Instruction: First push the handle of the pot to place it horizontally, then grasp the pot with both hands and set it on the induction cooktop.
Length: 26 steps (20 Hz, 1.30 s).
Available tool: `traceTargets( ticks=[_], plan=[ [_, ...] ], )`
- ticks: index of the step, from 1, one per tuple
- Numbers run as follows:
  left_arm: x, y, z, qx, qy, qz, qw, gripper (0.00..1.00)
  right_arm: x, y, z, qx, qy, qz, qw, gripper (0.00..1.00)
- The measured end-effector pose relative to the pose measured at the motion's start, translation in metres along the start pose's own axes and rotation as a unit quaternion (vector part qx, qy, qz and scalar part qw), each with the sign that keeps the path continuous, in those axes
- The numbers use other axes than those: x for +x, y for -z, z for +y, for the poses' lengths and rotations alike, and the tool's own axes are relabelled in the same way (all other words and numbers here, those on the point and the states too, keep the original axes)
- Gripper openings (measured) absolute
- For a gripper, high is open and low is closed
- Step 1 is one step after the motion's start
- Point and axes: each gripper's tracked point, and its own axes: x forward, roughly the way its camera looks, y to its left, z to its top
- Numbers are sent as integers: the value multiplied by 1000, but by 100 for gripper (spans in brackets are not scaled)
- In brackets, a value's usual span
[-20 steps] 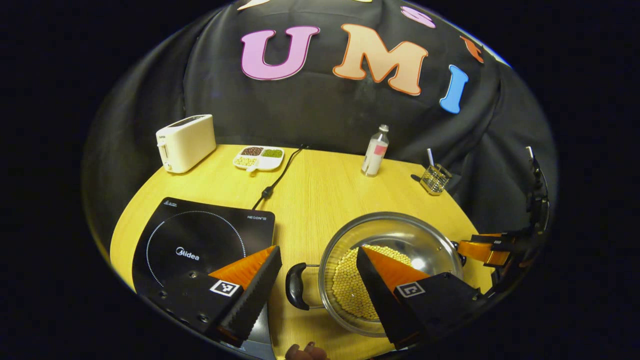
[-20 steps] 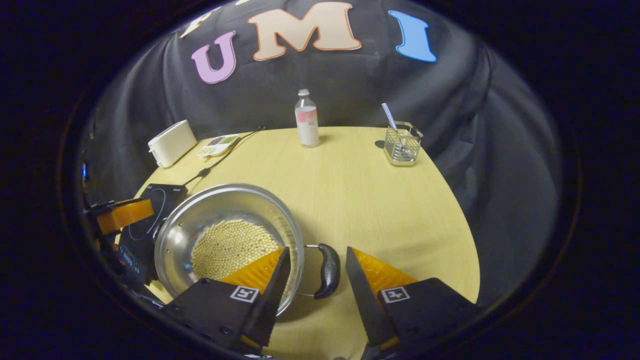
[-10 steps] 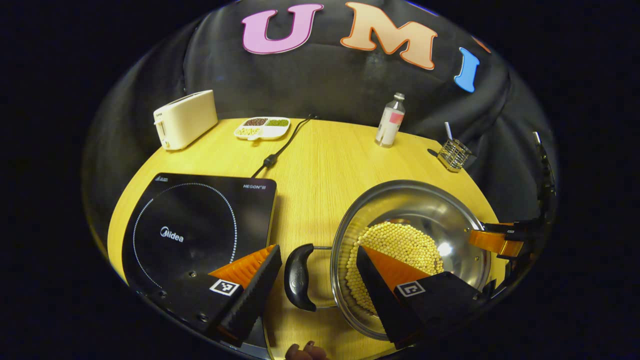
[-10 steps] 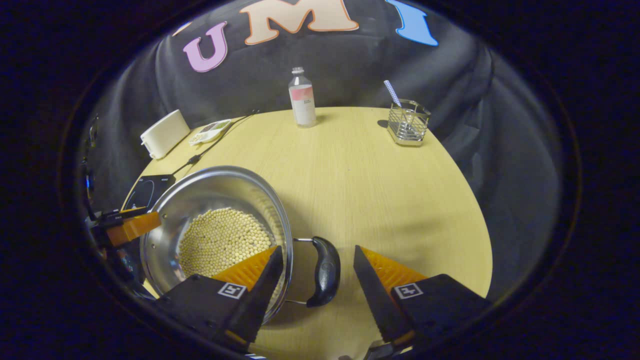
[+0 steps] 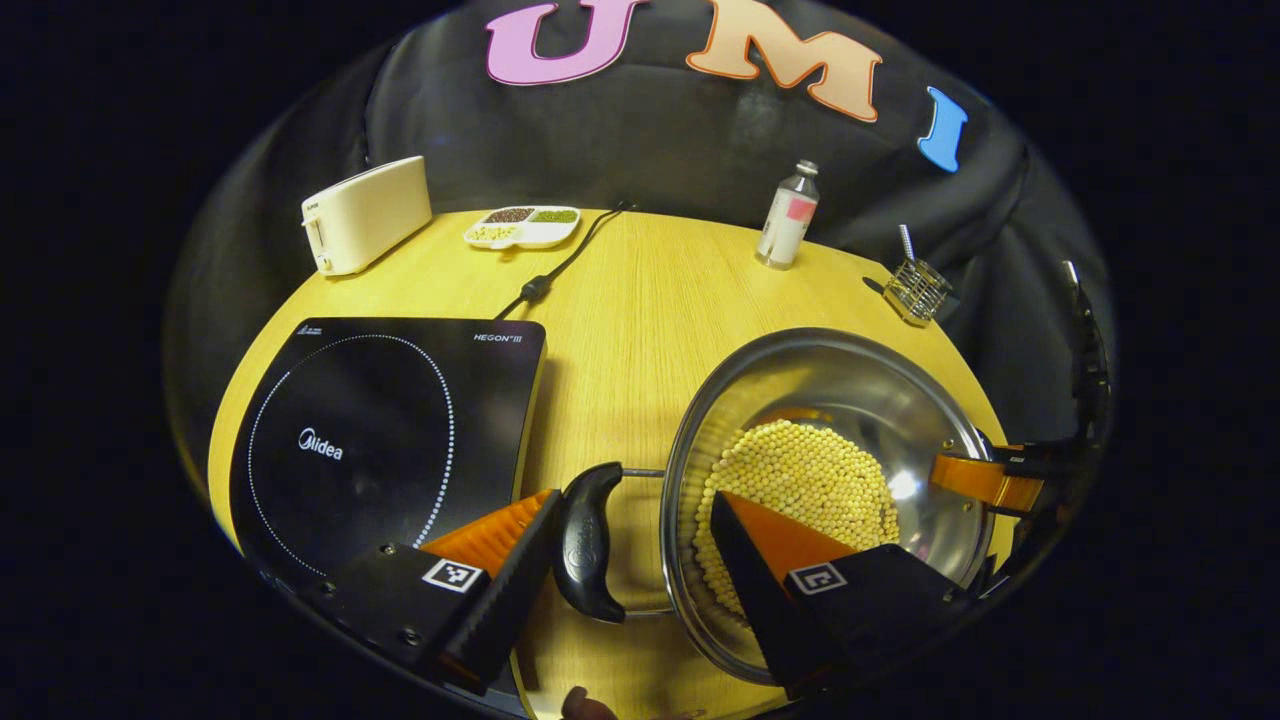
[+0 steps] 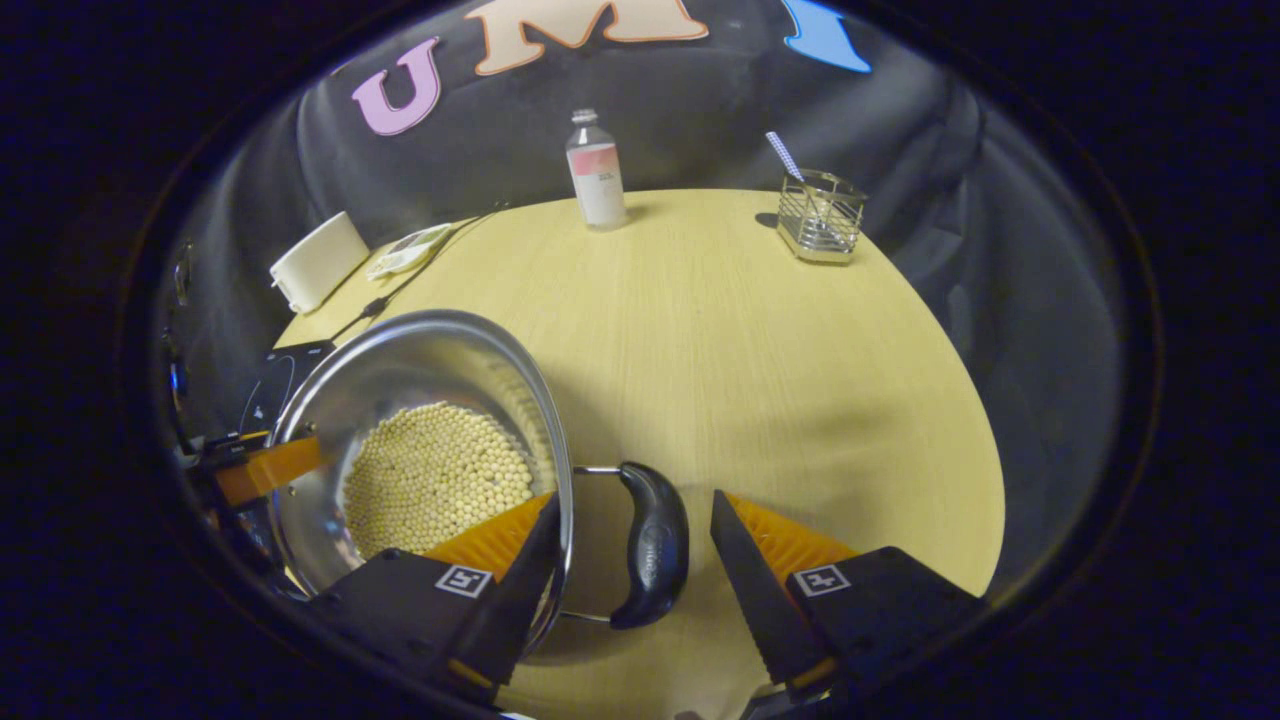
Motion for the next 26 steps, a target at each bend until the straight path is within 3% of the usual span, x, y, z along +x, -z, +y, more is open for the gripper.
traceTargets(
  ticks=[2,4,5,6,9,13,14,16,18,19,21,23,24,26],
  plan=[
    [1,1,0,2,-1,5,1000,92,4,2,4,4,-8,3,1000,92],
    [4,3,2,1,-6,9,1000,85,4,2,8,5,-11,5,1000,79],
    [4,4,3,1,-8,14,1000,90,5,3,9,1,-10,8,1000,74],
    [4,5,4,0,-11,17,1000,81,5,5,11,1,-12,11,1000,75],
    [6,5,7,-4,-14,16,1000,74,5,4,11,8,-15,13,1000,66],
    [5,5,6,-4,-10,16,1000,70,4,3,11,5,-16,12,1000,60],
    [5,4,6,-8,-11,15,1000,69,-1,1,12,8,-15,9,1000,63],
    [5,4,6,-14,-8,14,1000,69,4,2,12,6,-14,11,1000,54],
    [5,4,6,-12,-8,16,1000,65,4,2,12,8,-13,12,1000,59],
    [5,5,5,-10,-10,18,1000,66,4,2,12,6,-13,13,1000,53],
    [4,3,4,-5,-14,16,1000,65,4,2,12,7,-14,15,1000,53],
    [0,-2,4,2,-16,5,1000,68,2,-2,11,9,-17,8,1000,59],
    [-3,-4,4,6,-18,1,1000,65,0,-3,10,10,-19,5,1000,53],
    [-11,-11,0,6,-20,-1,1000,67,-8,-9,9,13,-22,4,1000,54]
  ],
)
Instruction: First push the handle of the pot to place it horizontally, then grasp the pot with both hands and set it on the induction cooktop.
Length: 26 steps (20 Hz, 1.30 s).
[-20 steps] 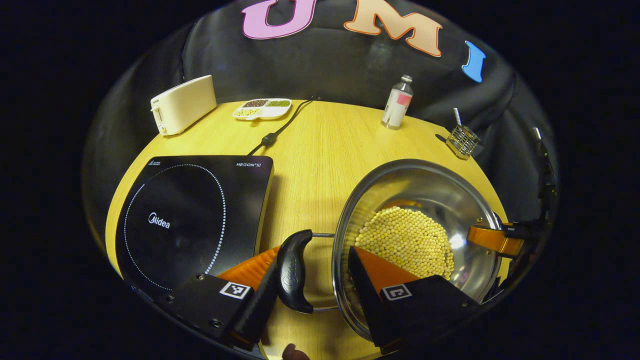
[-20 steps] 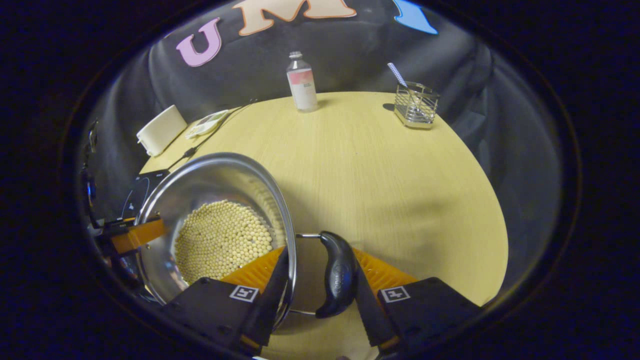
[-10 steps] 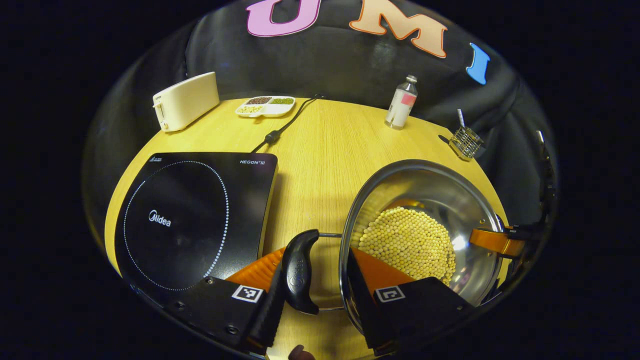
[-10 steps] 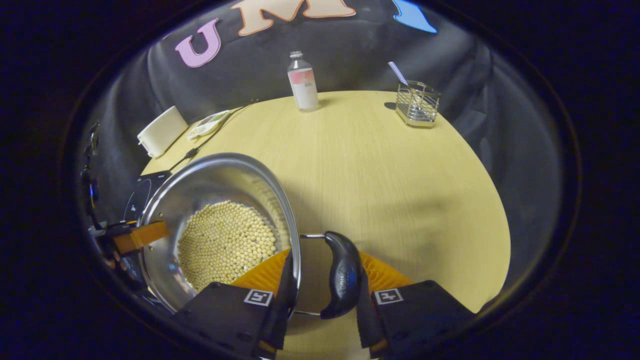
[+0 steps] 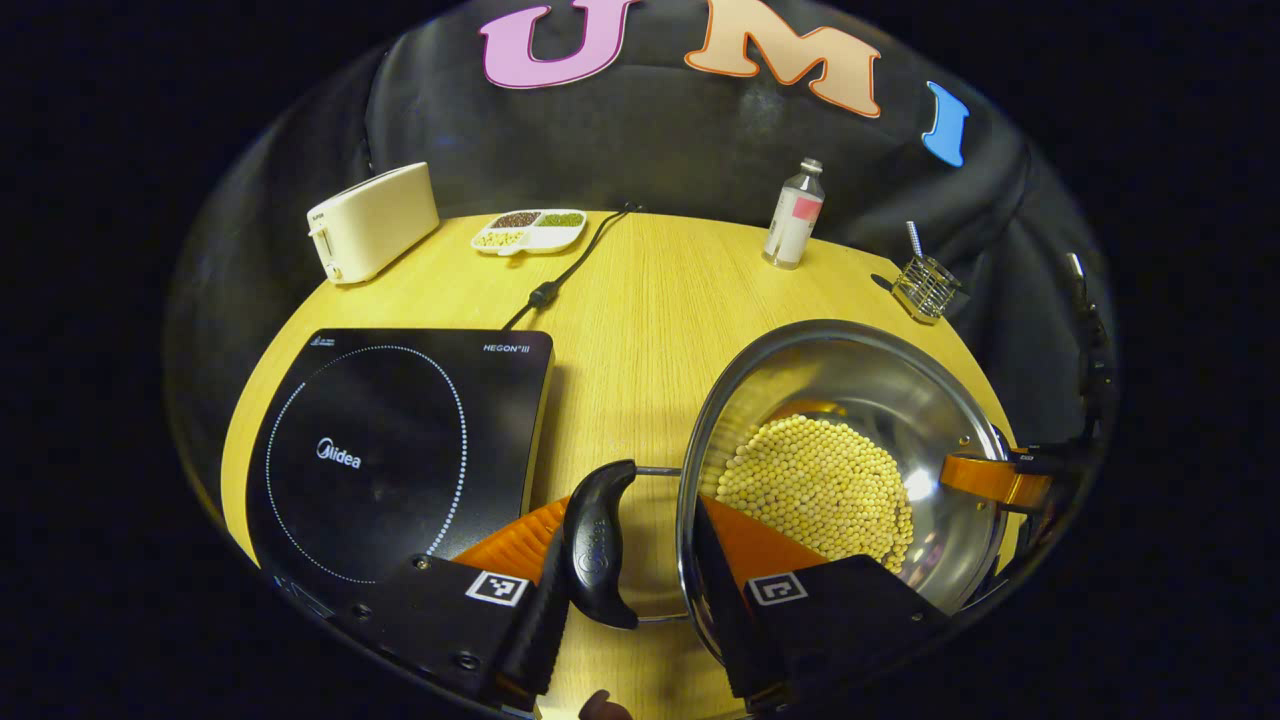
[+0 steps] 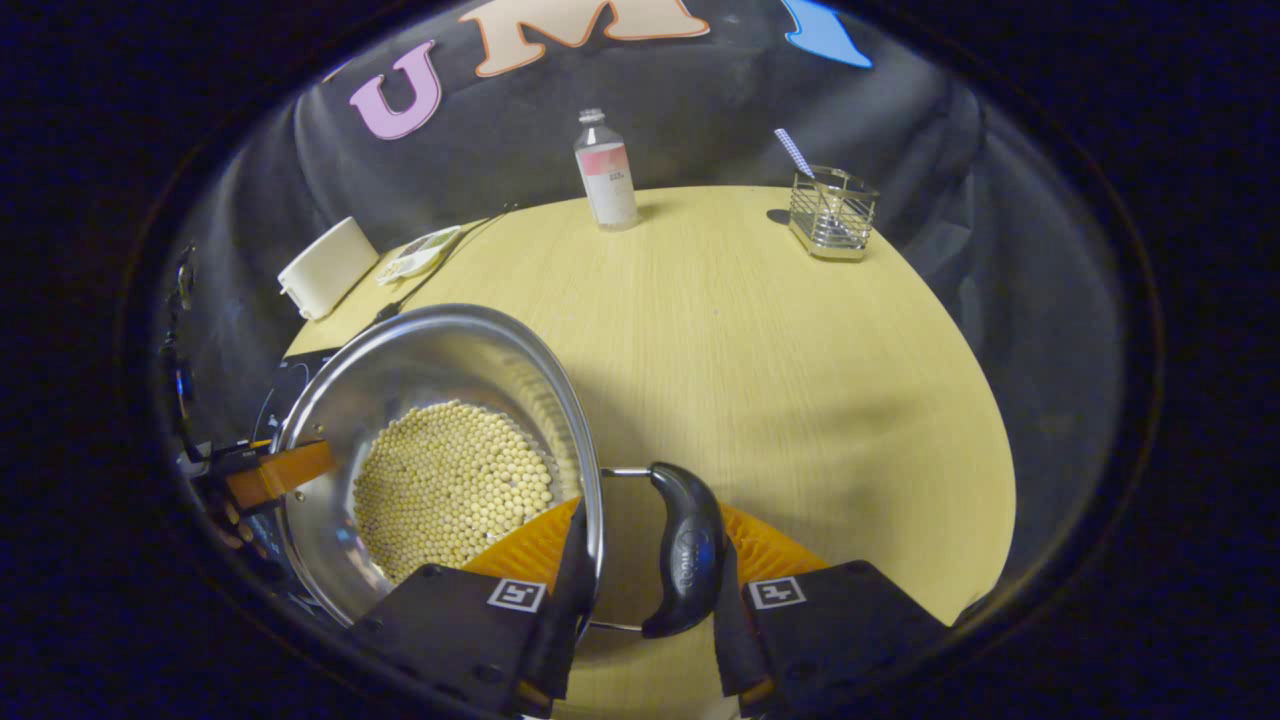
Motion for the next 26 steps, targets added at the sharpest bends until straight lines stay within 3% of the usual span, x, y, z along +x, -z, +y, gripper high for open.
traceTargets(
  ticks=[9,14,19,20,22,24,26],
  plan=[
    [-41,-20,5,-21,-7,-12,1000,65,-38,-26,20,-15,-10,-7,1000,53],
    [-56,-40,37,-9,8,-16,1000,65,-55,-34,54,-10,3,-20,1000,53],
    [-57,-50,100,-2,32,-4,999,65,-58,-29,119,7,25,-24,999,53],
    [-57,-50,115,0,31,-3,1000,65,-53,-26,134,9,25,-22,999,58],
    [-58,-51,147,0,25,1,1000,65,-45,-21,167,15,21,-18,1000,53],
    [-61,-51,179,0,17,1,1000,65,-37,-15,199,18,14,-13,1000,58],
    [-60,-49,208,-6,10,5,1000,65,-28,-13,227,16,7,-9,1000,53]
  ],
)
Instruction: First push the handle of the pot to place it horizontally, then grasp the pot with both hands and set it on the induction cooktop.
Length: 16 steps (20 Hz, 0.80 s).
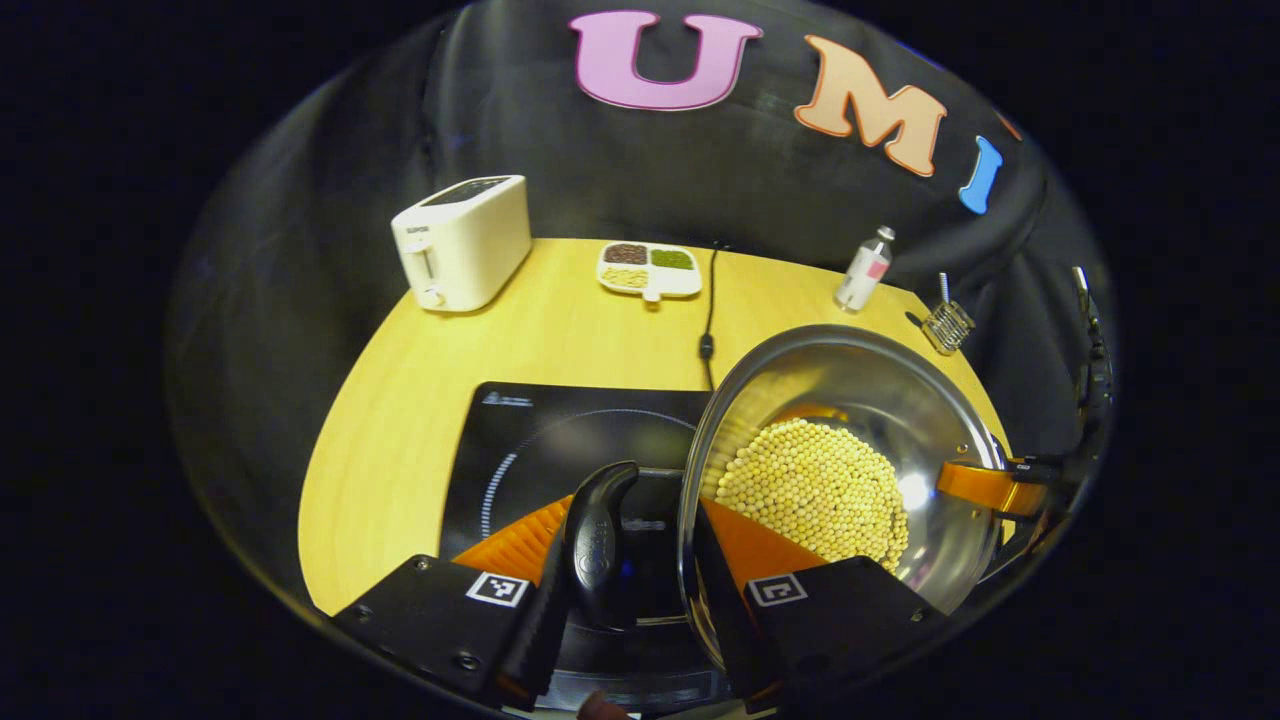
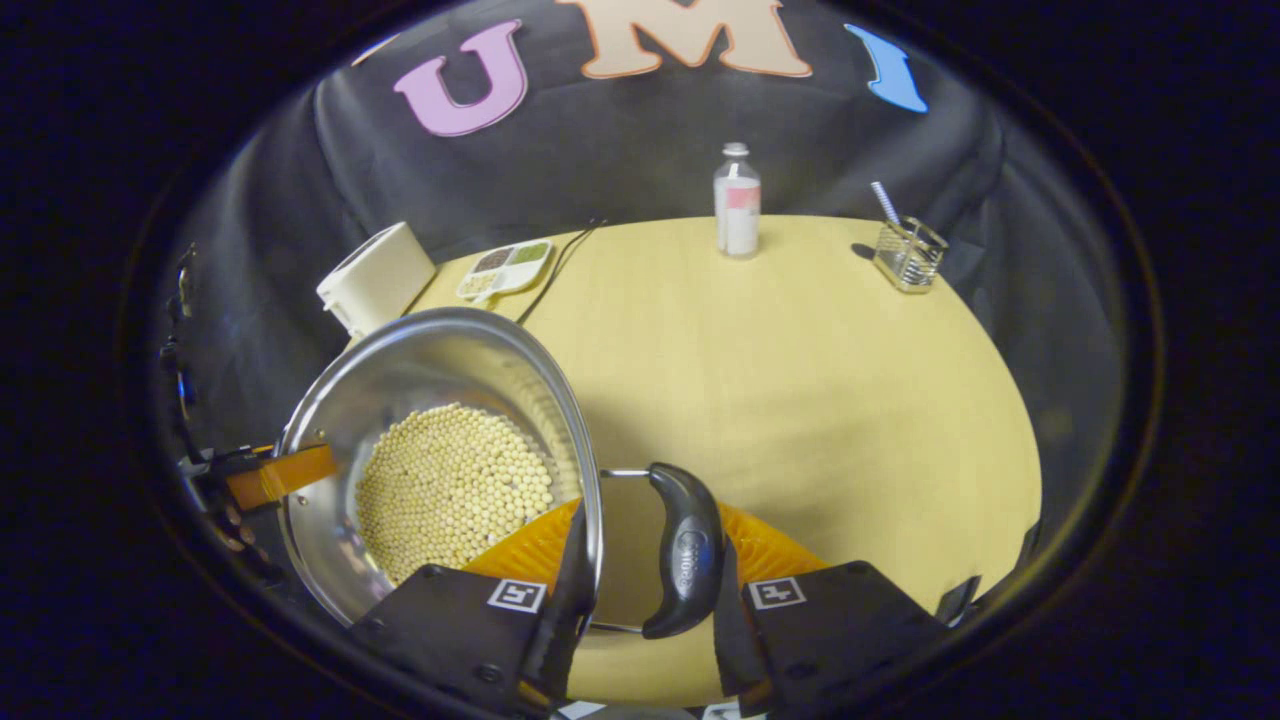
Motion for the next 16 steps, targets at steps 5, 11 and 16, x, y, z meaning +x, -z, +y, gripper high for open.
traceTargets(
  ticks=[5,11,16],
  plan=[
    [-1,0,53,-7,-11,1,1000,67,16,3,53,-2,-7,3,1000,53],
    [2,-5,89,5,-15,-3,1000,65,28,9,88,13,-8,11,1000,58],
    [6,-6,104,5,-14,-2,1000,67,35,10,104,19,-7,16,1000,59]
  ],
)
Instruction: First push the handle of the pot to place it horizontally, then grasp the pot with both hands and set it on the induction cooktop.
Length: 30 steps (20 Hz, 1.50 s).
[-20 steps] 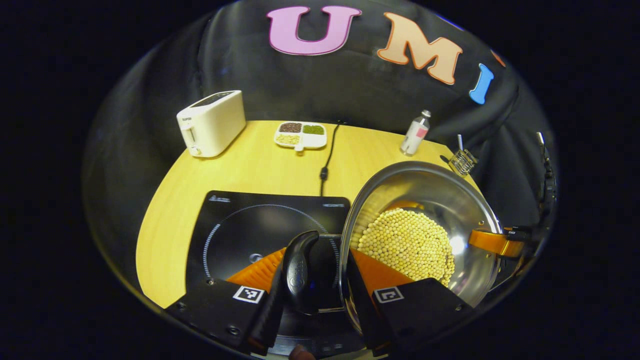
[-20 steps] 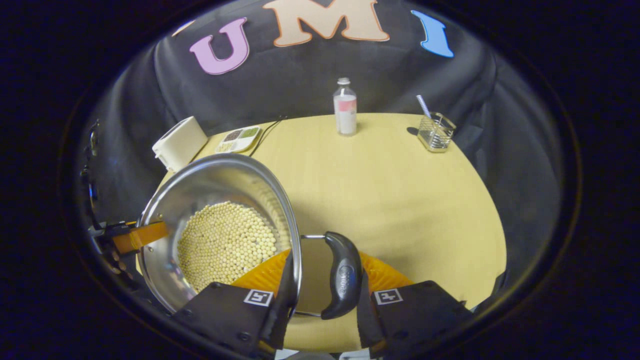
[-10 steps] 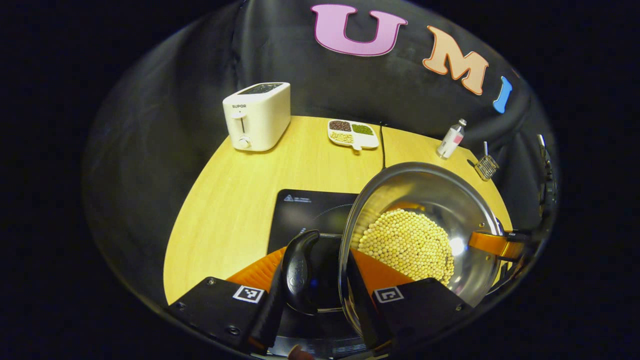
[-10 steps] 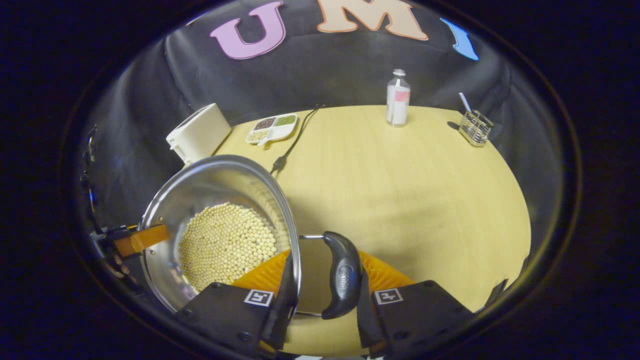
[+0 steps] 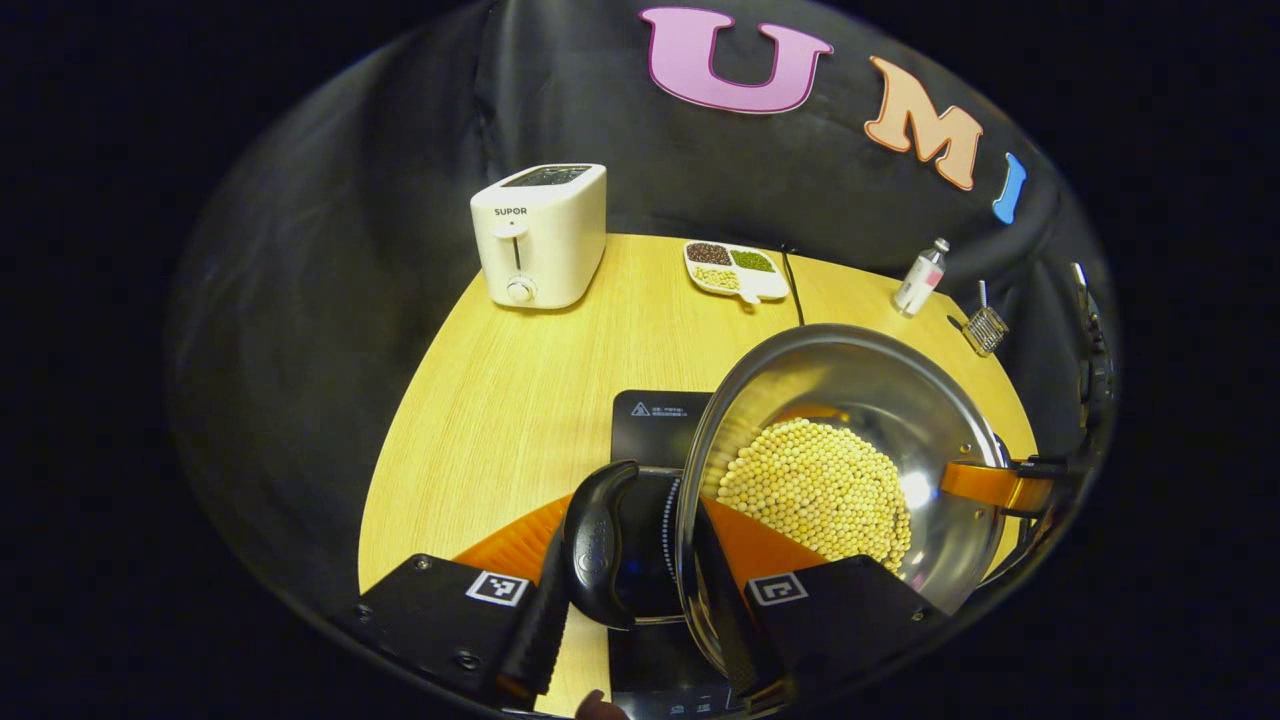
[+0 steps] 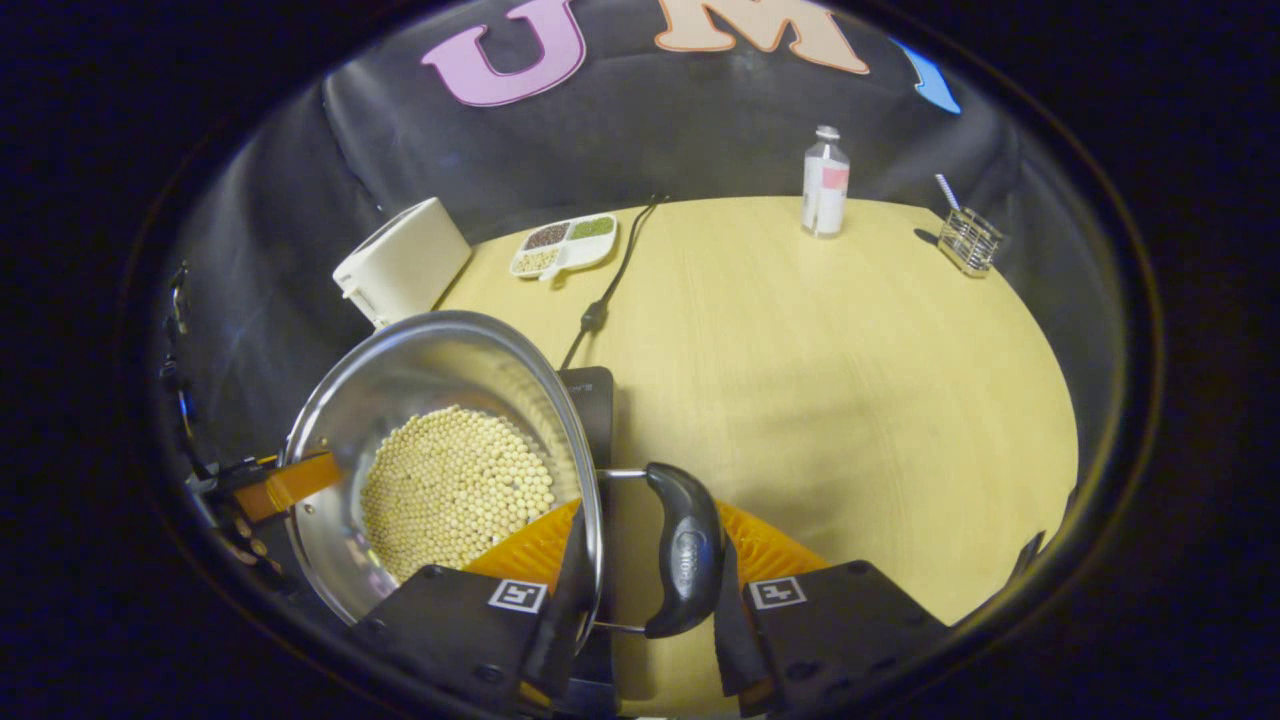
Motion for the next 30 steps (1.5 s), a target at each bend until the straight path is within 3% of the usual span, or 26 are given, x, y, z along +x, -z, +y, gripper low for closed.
traceTargets(
  ticks=[10,11,12,15,16,17,23,25,26,27,28,30],
  plan=[
    [9,1,11,-1,7,0,1000,67,5,0,9,3,-3,4,1000,58],
    [11,4,11,-2,8,3,1000,67,5,-2,9,3,-5,2,1000,53],
    [12,6,11,-7,10,6,1000,67,5,-3,9,3,-6,2,1000,58],
    [10,6,10,-4,6,4,1000,68,4,-3,8,3,-9,4,1000,53],
    [11,4,10,-2,5,0,1000,69,4,-2,8,2,-10,5,1000,61],
    [12,5,10,-2,4,2,1000,70,4,-2,9,2,-11,5,1000,55],
    [12,2,10,8,-6,-1,1000,74,8,-1,17,2,-33,7,999,57],
    [12,-4,9,16,-9,-9,1000,84,5,0,21,3,-42,10,999,74],
    [11,-4,9,19,-8,-11,1000,95,6,1,21,3,-40,11,999,82],
    [11,-5,6,21,-3,-12,1000,92,5,1,18,1,-36,11,999,92],
    [9,-6,3,25,2,-14,1000,99,6,1,17,-2,-35,11,999,92],
    [9,-9,6,35,-7,-24,999,95,6,-3,18,-5,-38,4,999,100]
  ],
)
